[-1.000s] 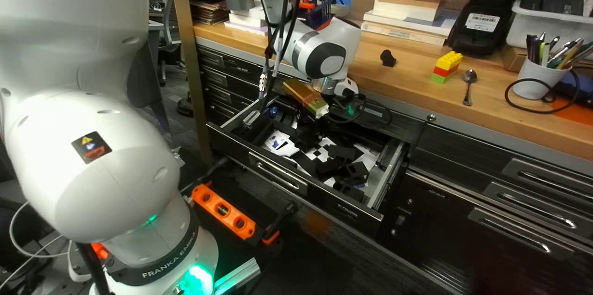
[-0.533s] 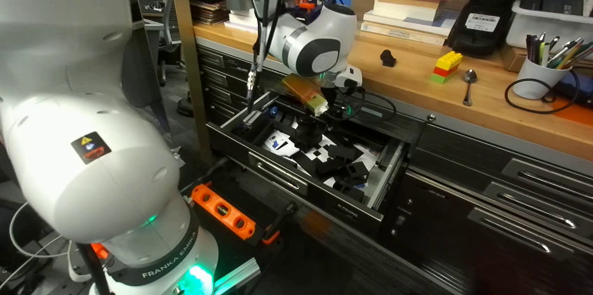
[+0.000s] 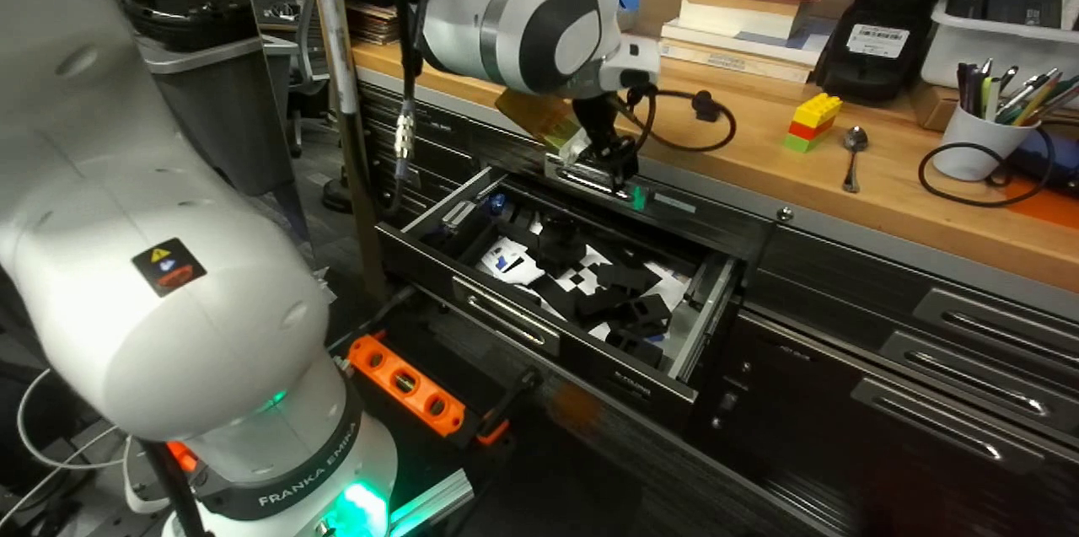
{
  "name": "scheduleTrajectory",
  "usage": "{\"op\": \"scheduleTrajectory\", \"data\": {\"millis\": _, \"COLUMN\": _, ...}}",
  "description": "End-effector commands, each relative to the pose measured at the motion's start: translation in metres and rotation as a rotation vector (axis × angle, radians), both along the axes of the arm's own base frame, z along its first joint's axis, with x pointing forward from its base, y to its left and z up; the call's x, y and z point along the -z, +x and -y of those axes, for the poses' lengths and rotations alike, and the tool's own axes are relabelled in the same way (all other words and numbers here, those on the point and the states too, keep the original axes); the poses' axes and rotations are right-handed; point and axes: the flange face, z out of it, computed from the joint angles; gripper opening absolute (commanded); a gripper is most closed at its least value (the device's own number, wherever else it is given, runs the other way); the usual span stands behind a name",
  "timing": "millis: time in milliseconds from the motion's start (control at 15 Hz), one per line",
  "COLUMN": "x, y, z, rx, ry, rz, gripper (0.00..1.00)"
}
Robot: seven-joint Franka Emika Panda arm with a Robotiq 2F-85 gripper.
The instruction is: Put the black objects in the open drawer then close the drawer
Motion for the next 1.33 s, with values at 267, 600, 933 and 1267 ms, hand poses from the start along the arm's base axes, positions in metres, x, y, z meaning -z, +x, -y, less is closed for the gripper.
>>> {"op": "scheduleTrajectory", "data": {"millis": 267, "x": -0.133, "y": 0.009, "z": -0.022, "rx": 0.161, "ry": -0.027, "rz": 0.19, "gripper": 1.0}}
{"op": "scheduleTrajectory", "data": {"millis": 600, "x": -0.166, "y": 0.043, "z": -0.047, "rx": 0.399, "ry": 0.01, "rz": 0.168, "gripper": 1.0}}
{"op": "scheduleTrajectory", "data": {"millis": 933, "x": -0.169, "y": 0.072, "z": -0.059, "rx": 0.64, "ry": 0.107, "rz": 0.16, "gripper": 1.0}}
{"op": "scheduleTrajectory", "data": {"millis": 1267, "x": -0.148, "y": 0.116, "z": -0.055, "rx": 0.768, "ry": 0.121, "rz": 0.149, "gripper": 1.0}}
